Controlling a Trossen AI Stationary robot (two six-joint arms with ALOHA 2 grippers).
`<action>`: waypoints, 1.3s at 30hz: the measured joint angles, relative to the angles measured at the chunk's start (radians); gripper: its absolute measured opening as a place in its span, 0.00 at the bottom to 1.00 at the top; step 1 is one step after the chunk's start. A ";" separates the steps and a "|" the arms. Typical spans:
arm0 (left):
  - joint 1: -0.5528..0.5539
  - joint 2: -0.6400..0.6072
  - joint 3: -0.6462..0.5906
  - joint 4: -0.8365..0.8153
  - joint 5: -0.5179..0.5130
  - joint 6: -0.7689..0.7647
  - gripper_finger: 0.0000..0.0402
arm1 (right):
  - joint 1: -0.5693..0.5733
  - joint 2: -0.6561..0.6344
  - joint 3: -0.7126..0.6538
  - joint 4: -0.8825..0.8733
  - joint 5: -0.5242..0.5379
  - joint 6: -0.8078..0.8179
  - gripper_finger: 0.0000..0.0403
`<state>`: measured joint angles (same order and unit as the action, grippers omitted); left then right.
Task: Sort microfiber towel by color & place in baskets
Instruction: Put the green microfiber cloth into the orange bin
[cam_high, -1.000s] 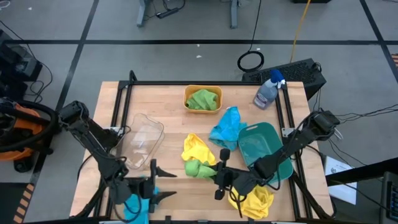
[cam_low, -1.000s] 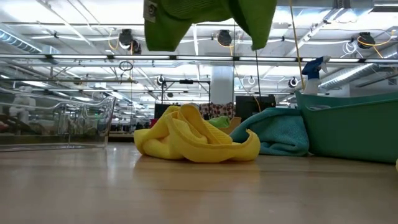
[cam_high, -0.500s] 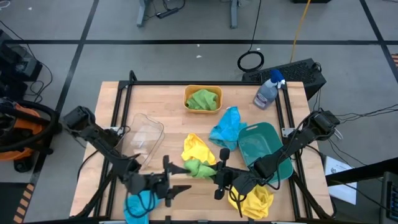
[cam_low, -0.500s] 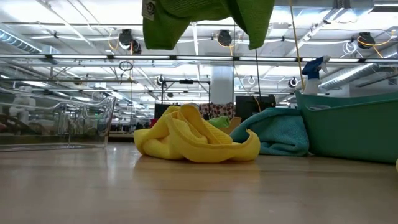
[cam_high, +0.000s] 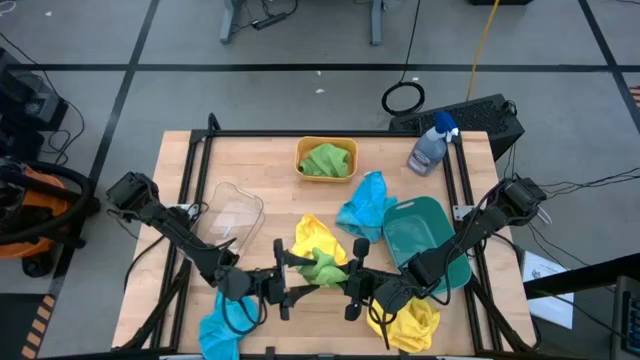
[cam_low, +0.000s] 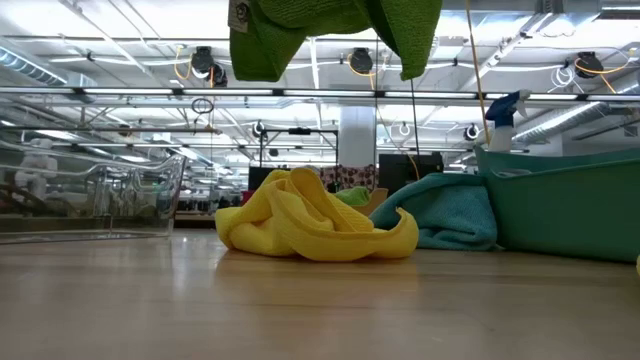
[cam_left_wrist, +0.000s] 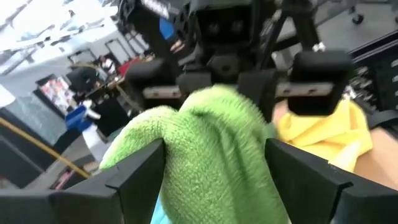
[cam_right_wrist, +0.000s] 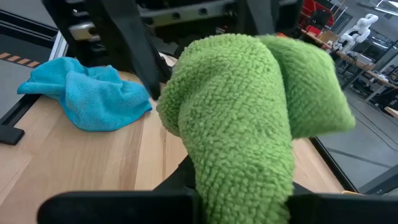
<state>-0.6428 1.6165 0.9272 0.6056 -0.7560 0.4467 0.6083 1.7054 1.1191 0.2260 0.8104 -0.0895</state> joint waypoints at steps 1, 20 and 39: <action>0.007 0.000 0.000 -0.017 0.001 -0.019 0.70 | 0.000 0.000 0.000 0.000 0.000 0.000 0.09; 0.045 0.000 -0.001 -0.164 0.097 -0.178 0.37 | 0.000 0.000 0.000 0.000 -0.006 0.026 0.13; 0.047 0.000 -0.002 -0.229 0.090 -0.180 0.07 | 0.016 0.000 0.000 -0.162 0.000 0.178 0.65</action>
<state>-0.5961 1.6165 0.9257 0.3763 -0.6665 0.2668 0.6242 1.7058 1.1187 0.0645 0.8108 0.0889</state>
